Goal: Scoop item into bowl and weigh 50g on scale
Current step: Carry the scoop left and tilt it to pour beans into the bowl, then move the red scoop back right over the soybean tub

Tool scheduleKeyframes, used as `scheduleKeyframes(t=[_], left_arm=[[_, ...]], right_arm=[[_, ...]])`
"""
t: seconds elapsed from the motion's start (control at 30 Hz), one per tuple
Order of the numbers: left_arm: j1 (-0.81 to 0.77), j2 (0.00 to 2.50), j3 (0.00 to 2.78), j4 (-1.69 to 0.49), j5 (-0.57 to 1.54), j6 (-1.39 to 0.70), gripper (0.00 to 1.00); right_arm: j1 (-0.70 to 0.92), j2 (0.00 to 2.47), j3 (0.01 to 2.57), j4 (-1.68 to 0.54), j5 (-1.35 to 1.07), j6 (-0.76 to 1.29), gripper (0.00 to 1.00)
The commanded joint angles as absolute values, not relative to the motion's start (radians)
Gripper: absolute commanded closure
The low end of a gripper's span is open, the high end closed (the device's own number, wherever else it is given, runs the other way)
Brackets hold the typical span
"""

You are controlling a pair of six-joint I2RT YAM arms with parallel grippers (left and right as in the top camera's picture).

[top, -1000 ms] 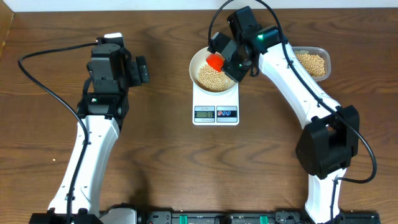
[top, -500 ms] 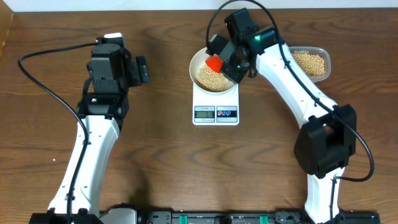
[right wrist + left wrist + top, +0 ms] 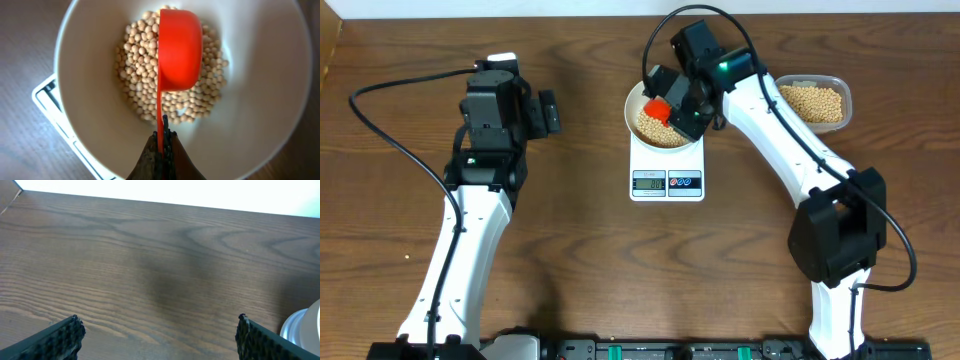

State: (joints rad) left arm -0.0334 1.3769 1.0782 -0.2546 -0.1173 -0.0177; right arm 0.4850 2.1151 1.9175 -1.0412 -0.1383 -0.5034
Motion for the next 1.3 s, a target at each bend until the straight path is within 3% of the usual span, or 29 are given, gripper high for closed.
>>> scheduleKeyframes(t=[0.0,0.63,1.27], left_arm=[[-0.029,1.382,1.084,-0.254,-0.116,0.0,0.01],[-0.029,1.382,1.084,-0.254,-0.116,0.0,0.01],[-0.029,1.382,1.084,-0.254,-0.116,0.0,0.01]], right_arm=[[0.487,2.127,1.915,-1.044,-0.178,-0.484,0.99],[0.285,2.094,1.918,-1.044,-0.643,-0.396,0.99],[0.236,1.985,1.92,-1.044,-0.654,-0.396,0.99]])
